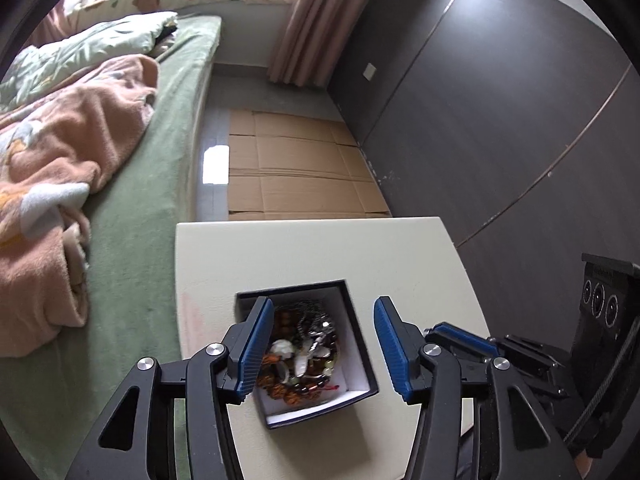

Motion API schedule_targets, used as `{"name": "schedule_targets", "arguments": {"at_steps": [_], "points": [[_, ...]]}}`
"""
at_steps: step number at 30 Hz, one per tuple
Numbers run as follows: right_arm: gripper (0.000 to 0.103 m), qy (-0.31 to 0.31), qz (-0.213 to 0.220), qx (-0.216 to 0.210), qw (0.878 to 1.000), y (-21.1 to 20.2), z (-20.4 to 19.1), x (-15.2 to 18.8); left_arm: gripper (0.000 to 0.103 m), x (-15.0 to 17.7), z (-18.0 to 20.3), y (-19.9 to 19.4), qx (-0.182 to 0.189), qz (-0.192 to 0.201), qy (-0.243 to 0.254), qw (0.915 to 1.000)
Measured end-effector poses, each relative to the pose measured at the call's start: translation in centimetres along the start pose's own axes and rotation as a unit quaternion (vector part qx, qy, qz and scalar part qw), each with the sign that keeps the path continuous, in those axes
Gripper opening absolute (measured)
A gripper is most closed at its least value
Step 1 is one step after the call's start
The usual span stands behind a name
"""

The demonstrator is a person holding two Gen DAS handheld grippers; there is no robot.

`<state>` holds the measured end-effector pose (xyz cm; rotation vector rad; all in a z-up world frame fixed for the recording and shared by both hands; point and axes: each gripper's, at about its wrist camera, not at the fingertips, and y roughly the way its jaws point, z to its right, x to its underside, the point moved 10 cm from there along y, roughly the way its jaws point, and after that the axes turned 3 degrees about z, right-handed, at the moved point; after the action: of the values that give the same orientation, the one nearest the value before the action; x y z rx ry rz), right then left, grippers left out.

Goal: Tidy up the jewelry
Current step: 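Lower the chain into the box with left tool while right drops the ring in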

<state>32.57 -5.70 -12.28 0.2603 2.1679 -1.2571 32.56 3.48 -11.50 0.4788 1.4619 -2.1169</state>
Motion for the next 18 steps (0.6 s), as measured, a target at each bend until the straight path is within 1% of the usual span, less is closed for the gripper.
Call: {"name": "schedule_targets", "arguments": {"at_steps": [9, 14, 16, 17, 18], "points": [[0.012, -0.008, -0.013, -0.009, 1.000, 2.2, -2.1, -0.6, 0.054, 1.1, -3.3, -2.3, -0.023, 0.013, -0.019, 0.9995], [0.013, -0.006, -0.008, -0.019, 1.000, 3.3, -3.3, -1.7, 0.055, 1.4, -4.5, -3.4, -0.029, 0.019, -0.027, 0.9990], [0.032, -0.009, -0.013, -0.014, 1.000, 3.8, -3.3, -2.0, 0.060, 1.5, -4.8, -3.8, -0.031, 0.024, -0.030, 0.9988], [0.048, -0.007, -0.013, -0.005, 1.000, 3.9, -3.1, -2.1, 0.067, 1.6, -4.9, -4.1, -0.034, 0.029, -0.031, 0.9985], [0.053, -0.004, -0.009, 0.002, 1.000, 3.7, -2.8, -2.2, 0.076, 1.5, -4.9, -4.5, -0.037, 0.038, -0.031, 0.9981]]}}
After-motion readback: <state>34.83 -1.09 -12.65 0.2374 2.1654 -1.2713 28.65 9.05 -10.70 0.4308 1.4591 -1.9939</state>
